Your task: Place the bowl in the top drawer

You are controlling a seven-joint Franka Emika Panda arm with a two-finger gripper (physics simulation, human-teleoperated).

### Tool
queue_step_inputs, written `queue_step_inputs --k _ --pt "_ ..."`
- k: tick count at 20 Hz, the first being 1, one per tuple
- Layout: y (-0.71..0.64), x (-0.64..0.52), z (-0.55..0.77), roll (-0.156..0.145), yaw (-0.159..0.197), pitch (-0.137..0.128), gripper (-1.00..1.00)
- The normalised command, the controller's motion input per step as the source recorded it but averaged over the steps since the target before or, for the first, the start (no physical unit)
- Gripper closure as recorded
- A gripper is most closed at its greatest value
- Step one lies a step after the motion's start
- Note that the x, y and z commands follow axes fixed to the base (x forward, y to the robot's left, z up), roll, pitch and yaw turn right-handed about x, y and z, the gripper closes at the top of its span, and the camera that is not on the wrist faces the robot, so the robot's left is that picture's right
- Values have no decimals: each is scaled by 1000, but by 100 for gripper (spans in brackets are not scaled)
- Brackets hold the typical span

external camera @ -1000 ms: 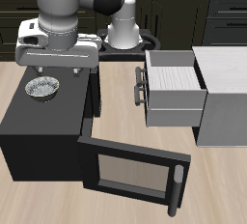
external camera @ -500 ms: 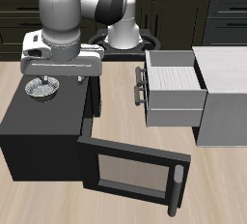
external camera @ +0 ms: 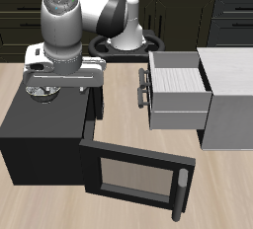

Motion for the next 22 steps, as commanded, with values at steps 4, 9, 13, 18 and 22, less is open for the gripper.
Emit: queue_step_inputs --k 4,9,13,18,22 --pt "-96 -46 -186 -33 27 2 100" --pt "-93 -101 17 -8 -3 7 100" --pt "-11 -72 87 -7 1 -8 100" --pt "48 -67 133 -8 14 -21 100" --pt "208 -167 318 20 19 -63 100"
